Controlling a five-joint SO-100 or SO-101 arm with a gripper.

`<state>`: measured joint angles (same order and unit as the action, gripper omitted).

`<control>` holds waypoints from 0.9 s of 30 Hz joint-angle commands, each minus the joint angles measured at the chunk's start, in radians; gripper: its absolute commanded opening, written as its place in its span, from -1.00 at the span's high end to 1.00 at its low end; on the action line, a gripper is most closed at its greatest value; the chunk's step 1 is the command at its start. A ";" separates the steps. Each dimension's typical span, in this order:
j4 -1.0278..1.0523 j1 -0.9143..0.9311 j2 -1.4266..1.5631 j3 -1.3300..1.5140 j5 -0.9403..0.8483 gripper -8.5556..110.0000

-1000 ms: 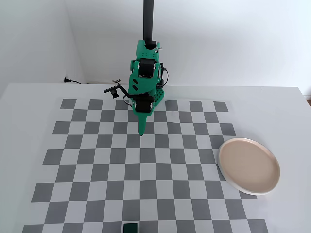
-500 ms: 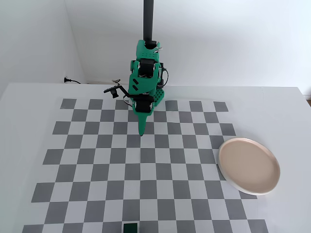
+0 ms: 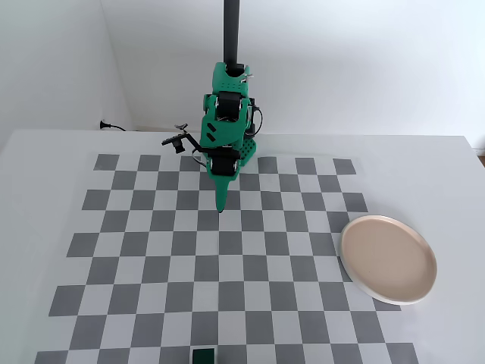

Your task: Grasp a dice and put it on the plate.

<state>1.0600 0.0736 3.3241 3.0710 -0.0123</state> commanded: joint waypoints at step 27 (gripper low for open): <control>-0.242 -0.009 0.011 0.023 -0.238 0.93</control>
<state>0.9158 0.0552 3.3241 3.1109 -0.1473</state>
